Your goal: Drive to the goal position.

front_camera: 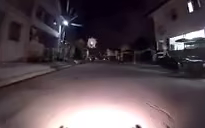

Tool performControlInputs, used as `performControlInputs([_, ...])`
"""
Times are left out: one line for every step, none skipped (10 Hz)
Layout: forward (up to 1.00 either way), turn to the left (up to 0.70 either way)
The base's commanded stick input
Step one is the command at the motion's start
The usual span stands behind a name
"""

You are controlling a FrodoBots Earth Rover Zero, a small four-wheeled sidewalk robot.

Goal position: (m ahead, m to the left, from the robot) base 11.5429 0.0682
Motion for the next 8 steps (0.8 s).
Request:
performControlInputs([0.85,0.0])
performControlInputs([0.85,0.0])
performControlInputs([0.85,0.0])
performControlInputs([0.85,0.0])
performControlInputs([0.85,0.0])
performControlInputs([0.85,0.0])
performControlInputs([0.85,0.0])
performControlInputs([0.85,0.0])
